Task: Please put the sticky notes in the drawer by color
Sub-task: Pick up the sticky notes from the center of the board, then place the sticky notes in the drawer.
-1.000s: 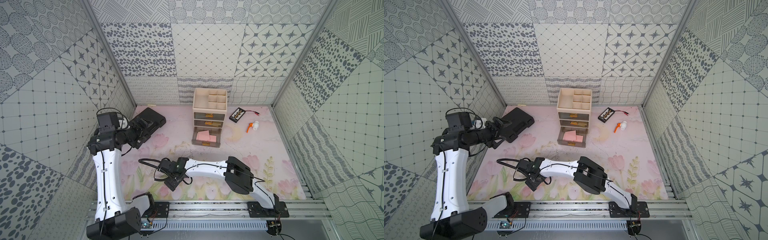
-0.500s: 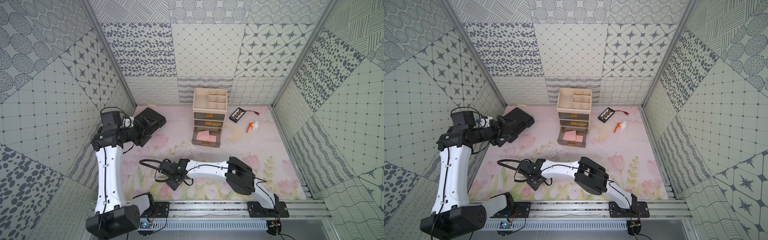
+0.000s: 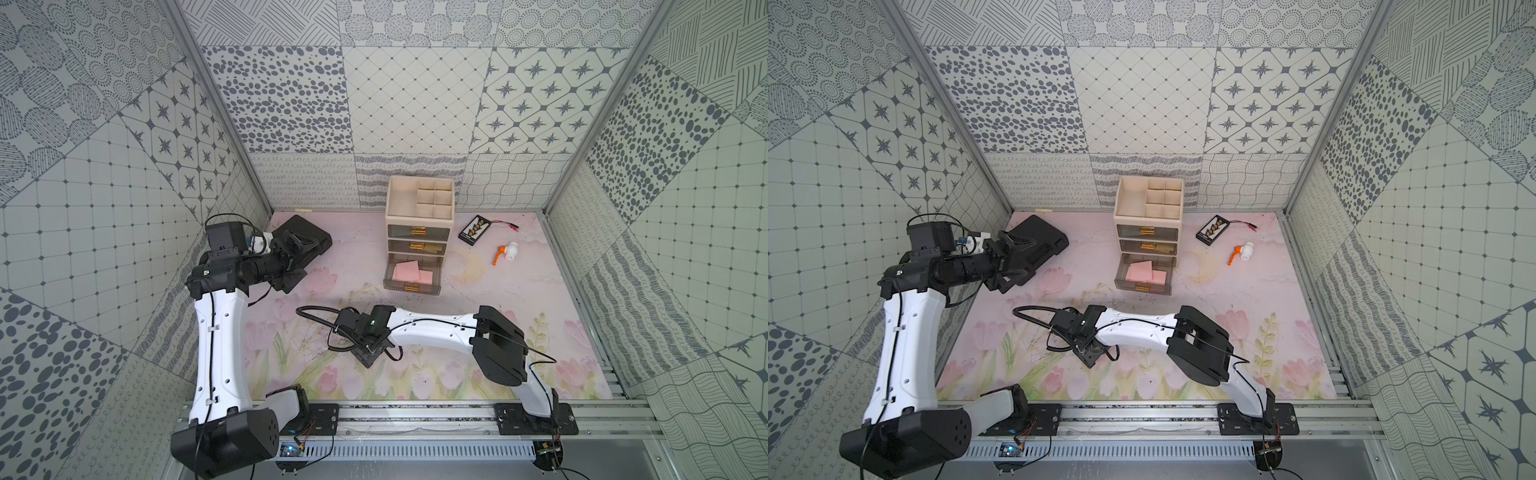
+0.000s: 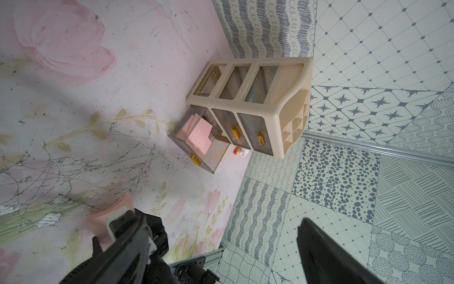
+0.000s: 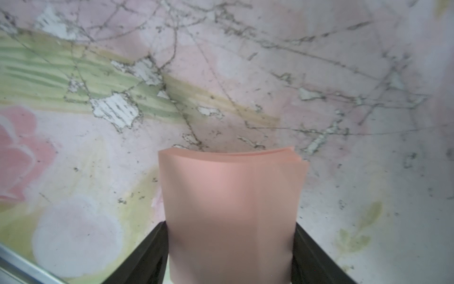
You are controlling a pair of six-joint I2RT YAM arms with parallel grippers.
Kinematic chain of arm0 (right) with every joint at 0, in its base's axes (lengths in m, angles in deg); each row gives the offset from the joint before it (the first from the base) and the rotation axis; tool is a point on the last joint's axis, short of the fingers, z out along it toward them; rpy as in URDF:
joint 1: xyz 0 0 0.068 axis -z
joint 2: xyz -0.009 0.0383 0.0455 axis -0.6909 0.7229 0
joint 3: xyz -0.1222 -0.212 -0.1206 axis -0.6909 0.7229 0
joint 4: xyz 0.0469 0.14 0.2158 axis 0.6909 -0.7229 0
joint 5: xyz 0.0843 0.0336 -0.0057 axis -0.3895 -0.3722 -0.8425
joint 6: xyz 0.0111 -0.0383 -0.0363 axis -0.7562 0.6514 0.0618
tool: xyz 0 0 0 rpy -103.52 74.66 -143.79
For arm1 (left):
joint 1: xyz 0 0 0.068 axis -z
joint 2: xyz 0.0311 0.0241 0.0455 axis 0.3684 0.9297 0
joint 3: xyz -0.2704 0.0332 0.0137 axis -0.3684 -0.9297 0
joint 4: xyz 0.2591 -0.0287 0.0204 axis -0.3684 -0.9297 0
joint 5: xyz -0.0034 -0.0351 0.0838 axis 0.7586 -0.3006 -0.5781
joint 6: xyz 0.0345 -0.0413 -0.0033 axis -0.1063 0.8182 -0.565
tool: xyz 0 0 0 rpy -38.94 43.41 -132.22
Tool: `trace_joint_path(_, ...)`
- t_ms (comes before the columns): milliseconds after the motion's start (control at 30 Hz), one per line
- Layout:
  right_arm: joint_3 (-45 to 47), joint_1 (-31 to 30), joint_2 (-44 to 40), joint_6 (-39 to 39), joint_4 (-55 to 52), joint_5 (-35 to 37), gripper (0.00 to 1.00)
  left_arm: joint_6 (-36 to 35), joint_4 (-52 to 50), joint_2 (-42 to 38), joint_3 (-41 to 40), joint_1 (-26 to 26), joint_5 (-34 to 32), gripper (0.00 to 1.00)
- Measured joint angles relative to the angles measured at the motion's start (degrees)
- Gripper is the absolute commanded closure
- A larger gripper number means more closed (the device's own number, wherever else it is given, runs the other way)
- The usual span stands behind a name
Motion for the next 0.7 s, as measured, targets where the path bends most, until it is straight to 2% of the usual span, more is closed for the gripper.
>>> trace_joint_path(333,3.2,8.0,-10.7,0.7,-1.7,4.1,0.25,-1.4,0.2,0.3,-3.0,2.6,-1.1,0.03)
trace_joint_path(700,3.8,20.0,-11.9,3.0,-1.2,5.2,0.24,-3.6,0.2,1.0,-3.8,4.9,-4.9,0.03)
